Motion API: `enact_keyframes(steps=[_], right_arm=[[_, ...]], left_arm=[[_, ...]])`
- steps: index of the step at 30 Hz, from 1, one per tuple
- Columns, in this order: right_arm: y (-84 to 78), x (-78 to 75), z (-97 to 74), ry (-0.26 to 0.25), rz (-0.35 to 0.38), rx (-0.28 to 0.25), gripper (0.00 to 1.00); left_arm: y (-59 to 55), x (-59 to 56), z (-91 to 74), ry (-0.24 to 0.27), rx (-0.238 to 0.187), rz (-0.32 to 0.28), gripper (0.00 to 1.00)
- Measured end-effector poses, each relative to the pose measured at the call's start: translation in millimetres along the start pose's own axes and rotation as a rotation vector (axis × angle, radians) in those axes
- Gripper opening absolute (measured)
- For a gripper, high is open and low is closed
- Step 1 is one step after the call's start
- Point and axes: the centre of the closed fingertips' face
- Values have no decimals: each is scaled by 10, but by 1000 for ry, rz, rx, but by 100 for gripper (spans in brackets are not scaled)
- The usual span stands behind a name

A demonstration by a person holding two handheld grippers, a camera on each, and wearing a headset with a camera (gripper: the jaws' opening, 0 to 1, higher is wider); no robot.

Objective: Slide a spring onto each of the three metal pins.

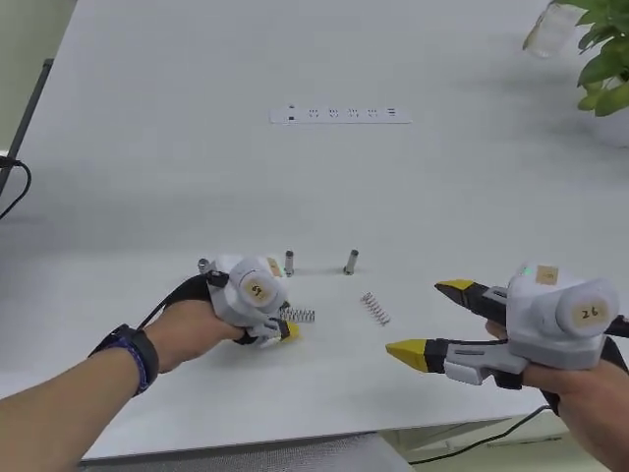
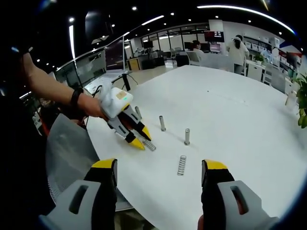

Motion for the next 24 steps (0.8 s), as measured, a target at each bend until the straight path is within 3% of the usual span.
enact_keyframes(steps=[1,3,24], right_arm=[[0,3,0,1,1,0,70],[-1,4,-1,1,0,0,70],[-34,40,34,17,5,-2,69]], left_arm=[[8,27,3,14,-3,20,6],[-17,8,-8,6,8,4,3],[-147,-25,-212,18,16,-53,2]])
Point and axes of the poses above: the centre of the closed fingertips' face, and the gripper's own axes: z roughly forward along the fingers, x roughly to its left, y roughly out of its top, and after that the axes turned 5 degrees about -z, right-handed
